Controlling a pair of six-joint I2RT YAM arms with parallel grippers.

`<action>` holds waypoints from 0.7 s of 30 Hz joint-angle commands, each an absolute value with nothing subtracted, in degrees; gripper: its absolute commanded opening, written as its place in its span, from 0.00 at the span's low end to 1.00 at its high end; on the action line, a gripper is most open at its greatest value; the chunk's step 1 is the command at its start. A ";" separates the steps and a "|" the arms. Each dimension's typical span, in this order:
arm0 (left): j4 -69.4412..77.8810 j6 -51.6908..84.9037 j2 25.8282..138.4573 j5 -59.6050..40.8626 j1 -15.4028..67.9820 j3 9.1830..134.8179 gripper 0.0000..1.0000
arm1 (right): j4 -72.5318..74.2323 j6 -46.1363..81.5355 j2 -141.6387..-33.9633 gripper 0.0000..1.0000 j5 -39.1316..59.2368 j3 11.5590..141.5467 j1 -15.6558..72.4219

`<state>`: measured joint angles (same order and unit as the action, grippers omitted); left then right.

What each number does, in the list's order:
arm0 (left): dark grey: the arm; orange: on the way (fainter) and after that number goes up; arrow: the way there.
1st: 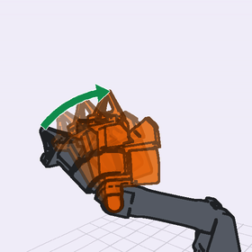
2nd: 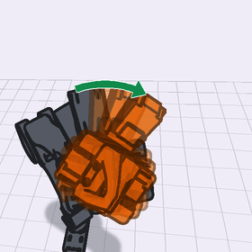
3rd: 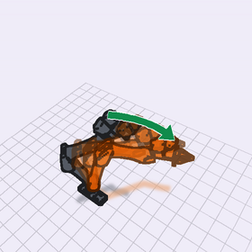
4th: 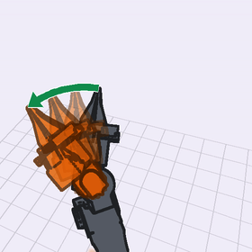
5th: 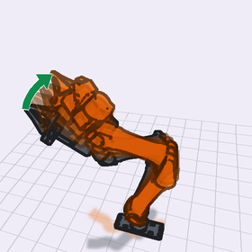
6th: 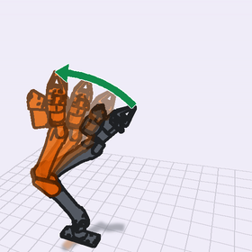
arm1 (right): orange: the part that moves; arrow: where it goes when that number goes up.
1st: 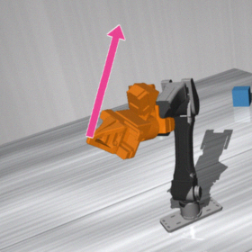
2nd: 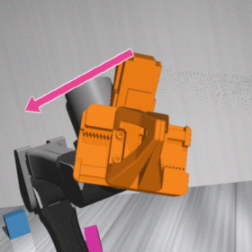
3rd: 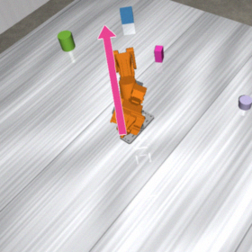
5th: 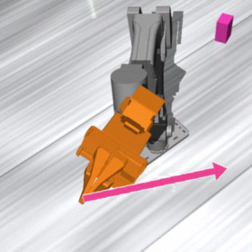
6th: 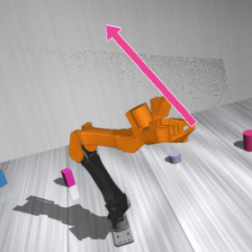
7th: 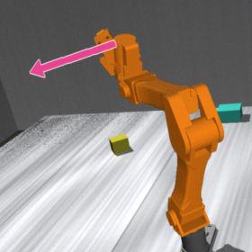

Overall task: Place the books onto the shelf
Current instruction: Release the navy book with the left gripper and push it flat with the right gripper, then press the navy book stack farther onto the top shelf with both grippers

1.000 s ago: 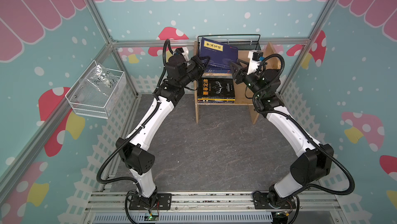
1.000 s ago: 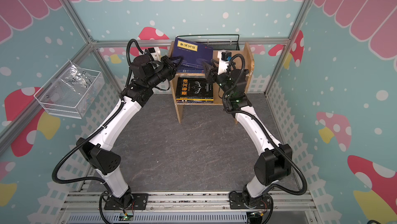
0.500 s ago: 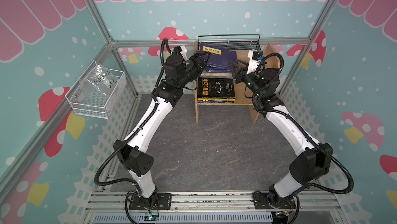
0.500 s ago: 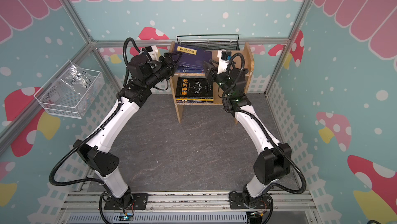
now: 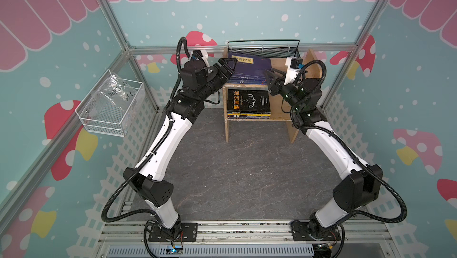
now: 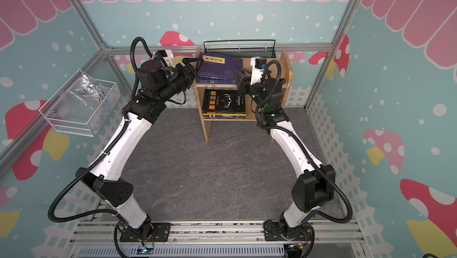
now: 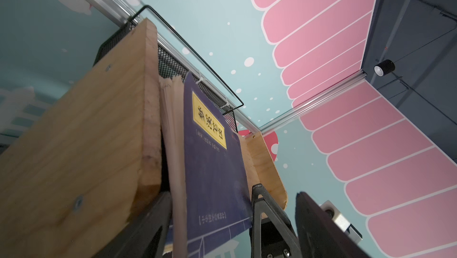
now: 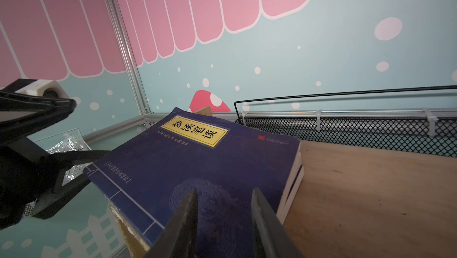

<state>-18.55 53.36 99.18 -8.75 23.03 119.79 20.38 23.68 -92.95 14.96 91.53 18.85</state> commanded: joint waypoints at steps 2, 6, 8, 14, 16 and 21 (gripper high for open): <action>-23.47 50.07 96.83 -6.76 18.61 119.71 0.81 | 18.63 23.81 -94.35 0.37 15.12 92.47 19.07; -23.32 45.61 94.99 -6.88 17.03 118.56 0.81 | 18.52 24.02 -94.37 0.37 15.56 92.37 19.07; -21.75 38.82 94.57 -10.97 17.05 118.00 0.81 | 18.39 23.93 -94.15 0.37 16.02 92.29 19.07; -19.21 19.65 91.67 -30.37 17.07 110.63 0.81 | 18.11 19.37 -92.62 0.45 18.37 92.26 19.06; -18.92 16.88 90.43 -30.46 17.07 107.65 0.81 | 18.18 16.62 -91.68 0.52 20.31 91.85 19.07; -17.30 14.43 90.19 -28.22 17.03 104.50 0.79 | 17.95 12.89 -90.11 0.62 20.07 90.55 19.07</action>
